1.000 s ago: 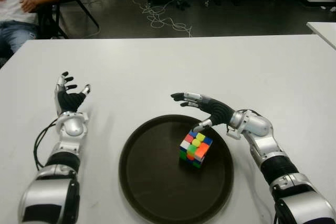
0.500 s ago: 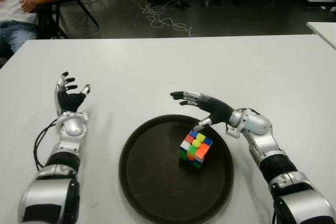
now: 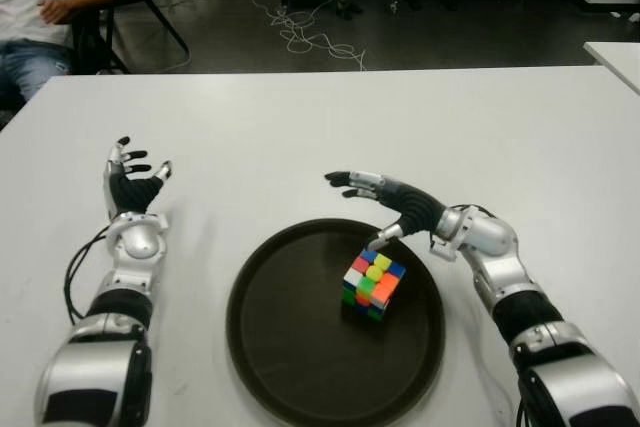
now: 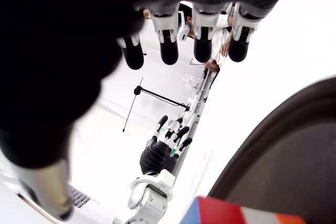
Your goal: Pick up the Rubik's Cube and put it in the plate
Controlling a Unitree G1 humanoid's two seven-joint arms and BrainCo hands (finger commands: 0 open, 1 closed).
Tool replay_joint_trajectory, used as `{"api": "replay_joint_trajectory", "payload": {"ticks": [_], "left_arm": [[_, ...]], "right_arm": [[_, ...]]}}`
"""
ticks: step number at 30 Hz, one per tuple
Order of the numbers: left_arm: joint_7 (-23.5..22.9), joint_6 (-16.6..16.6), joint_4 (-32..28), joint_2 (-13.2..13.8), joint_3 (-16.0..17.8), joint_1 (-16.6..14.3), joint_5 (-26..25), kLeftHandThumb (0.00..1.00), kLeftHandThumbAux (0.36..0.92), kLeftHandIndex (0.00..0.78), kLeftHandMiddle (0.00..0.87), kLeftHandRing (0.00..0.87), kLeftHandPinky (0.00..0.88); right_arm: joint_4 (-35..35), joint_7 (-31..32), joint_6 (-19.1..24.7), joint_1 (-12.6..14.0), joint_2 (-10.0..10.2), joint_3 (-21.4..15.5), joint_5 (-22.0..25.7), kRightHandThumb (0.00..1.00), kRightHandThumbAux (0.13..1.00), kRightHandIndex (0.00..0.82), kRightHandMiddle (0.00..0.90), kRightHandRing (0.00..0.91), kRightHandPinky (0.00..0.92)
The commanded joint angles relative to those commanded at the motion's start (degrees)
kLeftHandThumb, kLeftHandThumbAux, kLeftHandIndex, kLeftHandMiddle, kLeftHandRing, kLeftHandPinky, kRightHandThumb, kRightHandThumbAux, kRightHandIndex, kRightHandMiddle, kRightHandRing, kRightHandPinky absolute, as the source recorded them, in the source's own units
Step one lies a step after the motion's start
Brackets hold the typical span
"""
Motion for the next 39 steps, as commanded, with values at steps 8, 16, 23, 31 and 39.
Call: {"api": "replay_joint_trajectory", "payload": {"ticks": [8, 16, 23, 31, 39], "left_arm": [[0.5, 0.1, 0.0, 0.1, -0.3, 0.0, 0.4, 0.087, 0.773, 0.132, 0.228, 0.282, 0.352], [-0.1, 0.9, -0.3, 0.3, -0.5, 0.2, 0.5, 0.065, 0.766, 0.117, 0.220, 0.277, 0.373], [-0.3, 0.8, 0.5, 0.6, -0.2, 0.1, 0.2, 0.081, 0.764, 0.125, 0.215, 0.262, 0.332], [-0.5, -0.5, 1.0, 0.9, 0.0, 0.2, 0.1, 0.127, 0.770, 0.151, 0.228, 0.275, 0.355], [-0.8, -1.4, 1.3, 1.3, -0.2, 0.4, 0.3, 0.127, 0.761, 0.158, 0.235, 0.273, 0.329]], "right_arm": [[0.3, -4.1, 1.1, -4.5, -3.6, -5.5, 1.6, 0.000, 0.884, 0.051, 0.062, 0.035, 0.067], [6.9, -13.2, 0.9, -7.6, -6.3, -10.1, 0.9, 0.000, 0.932, 0.052, 0.071, 0.041, 0.056], [15.3, -31.3, -0.1, -10.3, -8.1, -11.5, -4.1, 0.000, 0.913, 0.037, 0.050, 0.022, 0.043], [18.1, -48.9, 1.2, -8.4, -6.6, -10.6, -8.9, 0.000, 0.847, 0.048, 0.055, 0.038, 0.033], [16.6, -58.0, 3.3, -6.0, -5.5, -9.8, -11.9, 0.000, 0.794, 0.030, 0.030, 0.019, 0.014]]}}
